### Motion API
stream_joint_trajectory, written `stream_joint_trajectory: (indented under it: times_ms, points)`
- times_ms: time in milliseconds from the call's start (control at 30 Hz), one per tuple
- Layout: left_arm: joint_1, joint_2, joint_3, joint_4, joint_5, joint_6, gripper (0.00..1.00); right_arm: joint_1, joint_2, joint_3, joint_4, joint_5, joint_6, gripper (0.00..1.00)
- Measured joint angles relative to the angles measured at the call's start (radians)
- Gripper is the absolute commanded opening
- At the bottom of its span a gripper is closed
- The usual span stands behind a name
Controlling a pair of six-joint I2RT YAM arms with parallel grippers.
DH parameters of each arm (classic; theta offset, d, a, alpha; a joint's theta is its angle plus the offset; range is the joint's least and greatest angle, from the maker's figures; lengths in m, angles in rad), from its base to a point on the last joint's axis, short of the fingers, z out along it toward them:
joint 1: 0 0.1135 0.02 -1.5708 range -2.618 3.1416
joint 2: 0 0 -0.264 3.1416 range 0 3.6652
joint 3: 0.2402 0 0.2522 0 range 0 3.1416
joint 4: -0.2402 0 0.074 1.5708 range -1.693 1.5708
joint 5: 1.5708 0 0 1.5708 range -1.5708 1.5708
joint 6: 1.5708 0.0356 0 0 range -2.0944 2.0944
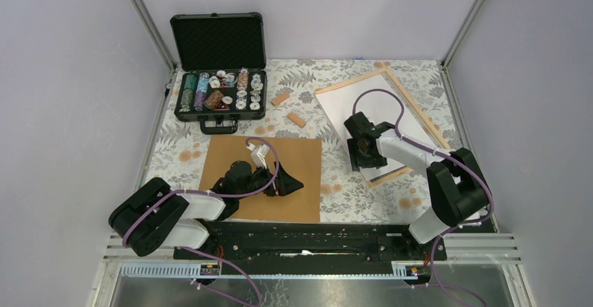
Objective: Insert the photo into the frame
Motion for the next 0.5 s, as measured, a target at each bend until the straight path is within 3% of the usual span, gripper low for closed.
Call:
stream_joint_trajectory:
  times_ms: [200,500]
  points:
    - [0.000,0.000,0.000,0.000,0.000,0.000,0.99,0.000,-0.092,0.000,-0.051,0.059,0.184,0.75]
    - [0.000,0.002,0.000,0.001,0.002,0.000,0.99,0.000,-0.375,-0.189,-0.031,0.002,0.732,0.73]
